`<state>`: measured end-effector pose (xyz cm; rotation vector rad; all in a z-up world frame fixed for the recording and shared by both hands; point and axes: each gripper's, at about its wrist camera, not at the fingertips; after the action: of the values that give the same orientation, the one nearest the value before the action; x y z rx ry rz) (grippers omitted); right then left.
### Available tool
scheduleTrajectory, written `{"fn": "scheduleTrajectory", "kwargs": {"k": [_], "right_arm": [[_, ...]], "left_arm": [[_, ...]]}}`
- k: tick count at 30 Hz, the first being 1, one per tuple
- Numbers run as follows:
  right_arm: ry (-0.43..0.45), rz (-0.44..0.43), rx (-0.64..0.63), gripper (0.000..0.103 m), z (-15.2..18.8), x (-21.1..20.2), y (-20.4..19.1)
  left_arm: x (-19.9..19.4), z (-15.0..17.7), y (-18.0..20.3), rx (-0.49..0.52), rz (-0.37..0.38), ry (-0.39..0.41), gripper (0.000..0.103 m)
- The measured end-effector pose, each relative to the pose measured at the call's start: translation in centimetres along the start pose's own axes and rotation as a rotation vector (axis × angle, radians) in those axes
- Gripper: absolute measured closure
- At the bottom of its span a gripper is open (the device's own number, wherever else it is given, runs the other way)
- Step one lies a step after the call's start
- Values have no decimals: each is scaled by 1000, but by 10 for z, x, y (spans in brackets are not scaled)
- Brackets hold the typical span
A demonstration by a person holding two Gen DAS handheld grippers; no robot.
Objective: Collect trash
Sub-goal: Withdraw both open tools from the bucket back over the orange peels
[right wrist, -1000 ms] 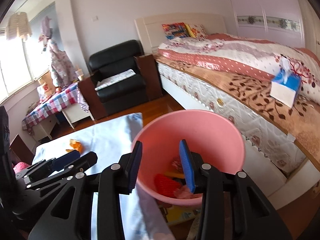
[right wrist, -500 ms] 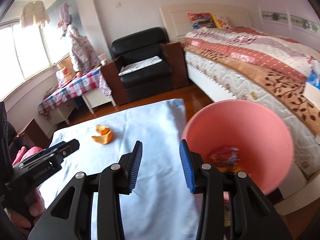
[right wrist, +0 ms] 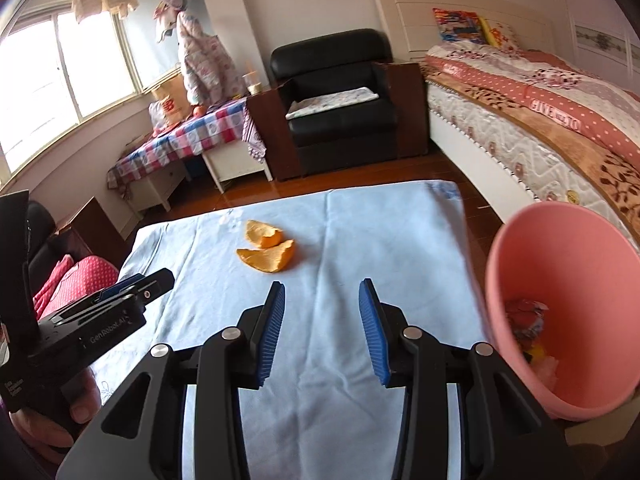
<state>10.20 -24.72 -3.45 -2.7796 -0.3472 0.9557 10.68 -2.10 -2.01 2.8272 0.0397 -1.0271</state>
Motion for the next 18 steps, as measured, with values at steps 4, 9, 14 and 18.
{"fn": "scheduleTrajectory", "kwargs": {"k": [4,9,14,18], "right_arm": [[-14,-28,-2,64,-6,17,-8],[-43,-86,22,64,-13,43,-14],[-72,-97,14,64,-16,72,-25],[-92,-84,1,64,-18,94,-33]], "left_arm": [[8,-1,-6,-8,-12,-16,60],[14,-1,-13,-16,-19,-20,60],[22,0,-20,-31,-21,-33,60],[28,-2,-24,-36,-25,-38,60]]}}
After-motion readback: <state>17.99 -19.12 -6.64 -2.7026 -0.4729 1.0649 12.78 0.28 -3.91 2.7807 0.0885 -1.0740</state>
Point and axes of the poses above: each gripper's, at about its wrist camera, not at the fingertips, and x roughly the way its jaws point, y to its right, z to its underside, and after that the axes turned 5 degrees about y, right-handed
